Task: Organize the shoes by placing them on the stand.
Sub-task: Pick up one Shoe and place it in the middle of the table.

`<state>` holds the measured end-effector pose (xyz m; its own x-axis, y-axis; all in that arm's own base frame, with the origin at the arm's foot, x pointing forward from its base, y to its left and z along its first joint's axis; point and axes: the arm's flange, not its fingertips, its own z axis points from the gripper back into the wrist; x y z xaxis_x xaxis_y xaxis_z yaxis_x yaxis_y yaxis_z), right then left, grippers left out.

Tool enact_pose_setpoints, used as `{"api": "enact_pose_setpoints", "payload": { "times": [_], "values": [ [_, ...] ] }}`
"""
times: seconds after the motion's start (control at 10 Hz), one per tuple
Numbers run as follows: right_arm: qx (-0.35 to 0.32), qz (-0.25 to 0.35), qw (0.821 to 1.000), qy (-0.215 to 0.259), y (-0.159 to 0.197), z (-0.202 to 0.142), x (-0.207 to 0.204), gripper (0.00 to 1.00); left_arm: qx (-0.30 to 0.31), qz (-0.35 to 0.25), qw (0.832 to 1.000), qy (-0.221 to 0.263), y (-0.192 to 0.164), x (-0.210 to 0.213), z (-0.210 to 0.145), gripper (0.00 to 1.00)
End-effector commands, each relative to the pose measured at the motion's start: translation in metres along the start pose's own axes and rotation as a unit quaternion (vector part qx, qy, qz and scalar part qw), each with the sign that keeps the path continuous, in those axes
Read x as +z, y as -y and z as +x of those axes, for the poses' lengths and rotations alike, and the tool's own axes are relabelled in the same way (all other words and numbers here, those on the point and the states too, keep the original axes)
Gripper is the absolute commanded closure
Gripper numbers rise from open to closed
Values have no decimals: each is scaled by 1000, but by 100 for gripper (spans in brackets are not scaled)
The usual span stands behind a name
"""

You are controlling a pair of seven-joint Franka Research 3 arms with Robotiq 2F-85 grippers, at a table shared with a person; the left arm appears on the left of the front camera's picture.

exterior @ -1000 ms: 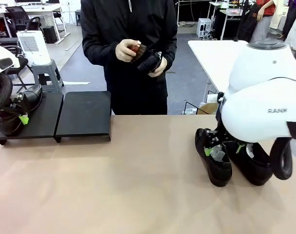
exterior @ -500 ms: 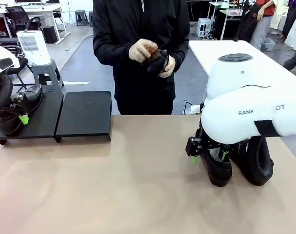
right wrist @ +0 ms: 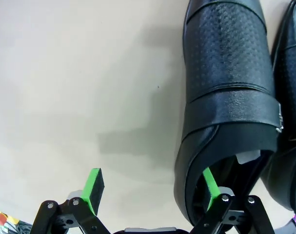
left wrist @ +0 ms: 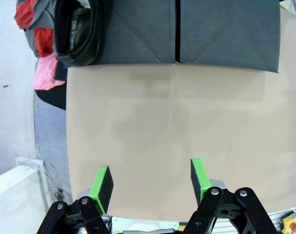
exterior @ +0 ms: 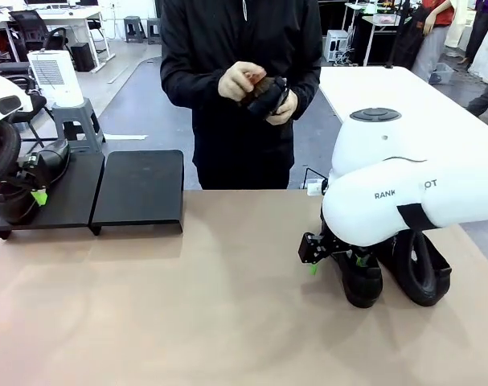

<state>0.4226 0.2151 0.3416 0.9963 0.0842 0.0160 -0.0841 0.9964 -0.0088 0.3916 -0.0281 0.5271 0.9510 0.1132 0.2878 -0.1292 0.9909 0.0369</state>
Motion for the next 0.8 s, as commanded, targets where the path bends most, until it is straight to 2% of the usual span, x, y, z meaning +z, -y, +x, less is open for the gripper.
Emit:
{"api": "enact_pose_setpoints", "payload": {
  "times": [0.0, 0.4, 0.5, 0.7],
  "values": [
    [-4, -12, 999, 32, 0, 4, -5, 17, -1, 1, 1000, -2, -1, 2, -2, 17],
    [0, -32, 998, 56, 2, 5, -6, 96, -1, 1, 1000, -2, -1, 2, -2, 17],
    [2, -35, 998, 55, 2, 7, -7, 100, -1, 1, 1000, -2, -1, 2, -2, 17],
    [-3, -50, 997, 53, 7, 10, -10, 100, -1, 1, 1000, -2, -1, 2, -2, 17]
  ]
}}
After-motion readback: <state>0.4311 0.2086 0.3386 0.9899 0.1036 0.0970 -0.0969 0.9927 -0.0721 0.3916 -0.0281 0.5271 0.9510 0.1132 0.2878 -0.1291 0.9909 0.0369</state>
